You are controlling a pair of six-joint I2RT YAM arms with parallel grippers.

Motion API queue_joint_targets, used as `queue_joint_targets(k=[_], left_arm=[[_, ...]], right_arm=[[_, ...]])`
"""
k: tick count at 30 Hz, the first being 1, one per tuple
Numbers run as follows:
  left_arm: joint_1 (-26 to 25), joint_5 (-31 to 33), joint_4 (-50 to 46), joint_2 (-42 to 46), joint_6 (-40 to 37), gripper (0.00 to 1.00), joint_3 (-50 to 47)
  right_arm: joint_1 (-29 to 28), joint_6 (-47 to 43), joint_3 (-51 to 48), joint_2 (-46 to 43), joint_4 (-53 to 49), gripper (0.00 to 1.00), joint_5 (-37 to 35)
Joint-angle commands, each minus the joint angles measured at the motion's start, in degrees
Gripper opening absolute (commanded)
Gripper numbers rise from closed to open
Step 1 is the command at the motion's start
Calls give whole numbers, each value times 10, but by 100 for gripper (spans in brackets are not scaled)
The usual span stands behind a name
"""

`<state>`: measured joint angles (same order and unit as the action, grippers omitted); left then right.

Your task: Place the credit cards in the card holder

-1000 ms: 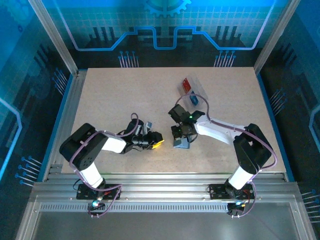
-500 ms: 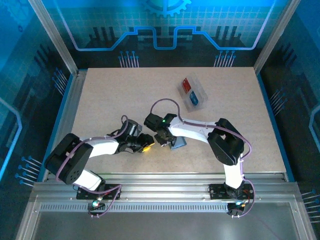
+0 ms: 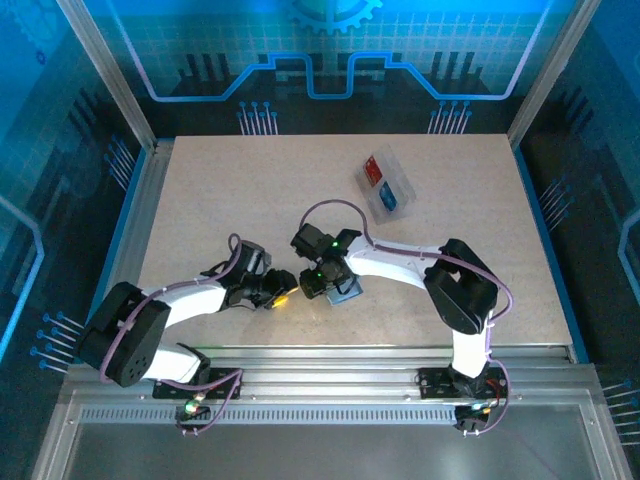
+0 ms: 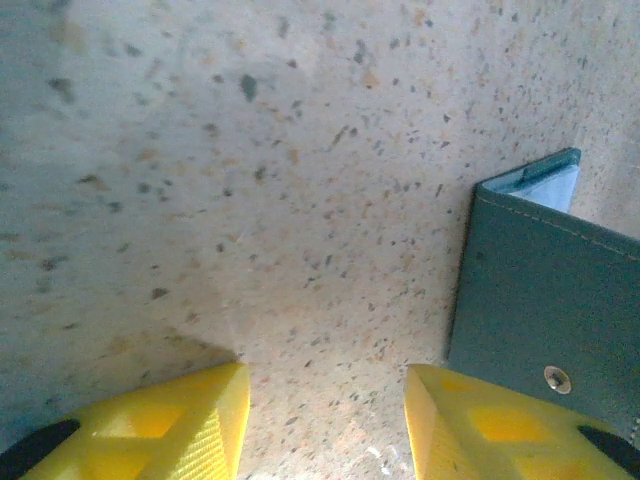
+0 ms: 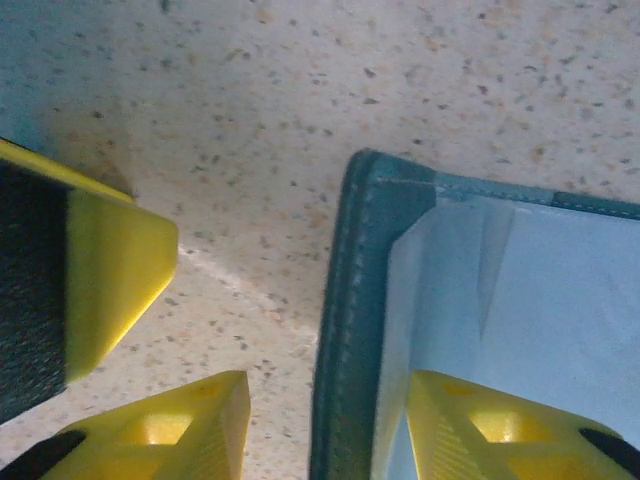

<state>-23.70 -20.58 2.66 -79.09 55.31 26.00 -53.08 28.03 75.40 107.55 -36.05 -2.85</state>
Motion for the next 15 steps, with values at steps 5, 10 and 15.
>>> queue_joint_targets(k=[5, 10, 15], left_arm=[[26, 6, -73, 46, -17, 48, -13], [48, 1, -106, 87, -24, 49, -12], [61, -6, -137, 112, -34, 50, 2]], right_arm=[[25, 9, -46, 0, 94, 53, 117], [27, 8, -62, 12, 131, 63, 149], [34, 14, -78, 12, 175, 70, 210]])
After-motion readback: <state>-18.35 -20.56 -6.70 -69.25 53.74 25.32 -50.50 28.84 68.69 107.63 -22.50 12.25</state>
